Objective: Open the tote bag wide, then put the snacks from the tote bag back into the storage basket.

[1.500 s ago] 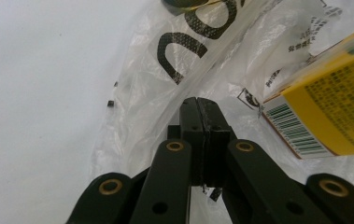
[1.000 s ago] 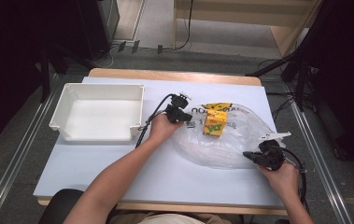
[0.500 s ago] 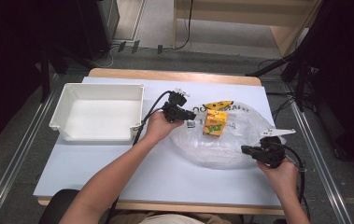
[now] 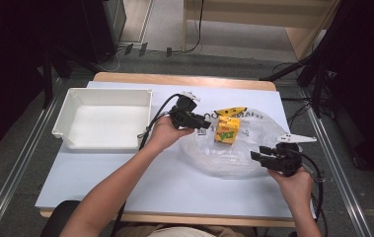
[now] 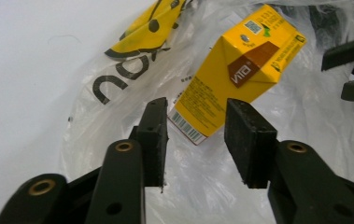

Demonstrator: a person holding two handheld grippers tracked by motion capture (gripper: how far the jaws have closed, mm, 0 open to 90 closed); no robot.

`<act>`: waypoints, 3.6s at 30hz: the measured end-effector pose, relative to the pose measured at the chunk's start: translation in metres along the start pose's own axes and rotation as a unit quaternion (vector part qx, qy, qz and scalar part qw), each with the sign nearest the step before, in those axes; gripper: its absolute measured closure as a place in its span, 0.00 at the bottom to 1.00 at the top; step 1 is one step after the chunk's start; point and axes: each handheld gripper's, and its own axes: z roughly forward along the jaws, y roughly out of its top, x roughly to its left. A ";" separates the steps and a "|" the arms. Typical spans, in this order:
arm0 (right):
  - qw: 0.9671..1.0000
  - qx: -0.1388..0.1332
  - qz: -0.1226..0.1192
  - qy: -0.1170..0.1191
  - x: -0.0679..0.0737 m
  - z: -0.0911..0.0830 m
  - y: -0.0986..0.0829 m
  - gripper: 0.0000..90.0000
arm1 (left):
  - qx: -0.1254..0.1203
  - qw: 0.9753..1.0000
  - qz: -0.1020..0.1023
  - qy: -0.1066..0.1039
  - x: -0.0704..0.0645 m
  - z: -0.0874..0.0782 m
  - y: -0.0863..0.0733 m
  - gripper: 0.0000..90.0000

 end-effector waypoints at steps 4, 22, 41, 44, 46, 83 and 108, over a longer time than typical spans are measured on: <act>1.000 -0.002 0.002 0.002 0.001 -0.002 0.000 0.51 | 0.000 1.000 0.014 -0.021 -0.003 -0.003 -0.001 0.57; 1.000 0.015 -0.004 0.004 0.008 0.001 -0.010 0.52 | 0.005 0.998 0.057 -0.032 -0.010 0.011 -0.004 0.47; 1.000 0.015 -0.008 0.009 0.009 0.002 -0.010 0.52 | 0.005 0.997 0.064 -0.034 -0.008 0.041 0.009 0.46; 1.000 0.015 -0.007 0.010 0.008 0.002 -0.010 0.52 | 0.004 0.996 0.078 -0.036 -0.010 0.045 0.011 0.46; 1.000 0.016 -0.007 0.011 0.009 0.002 -0.010 0.52 | 0.002 0.996 0.083 -0.038 -0.012 0.049 0.013 0.45; 1.000 0.007 0.004 0.016 0.004 0.006 -0.005 0.51 | 0.002 0.993 0.112 -0.035 -0.018 0.081 0.016 0.55; 1.000 0.009 -0.013 0.001 0.012 0.013 0.013 0.50 | 0.016 0.996 0.089 -0.019 -0.028 0.033 0.032 0.58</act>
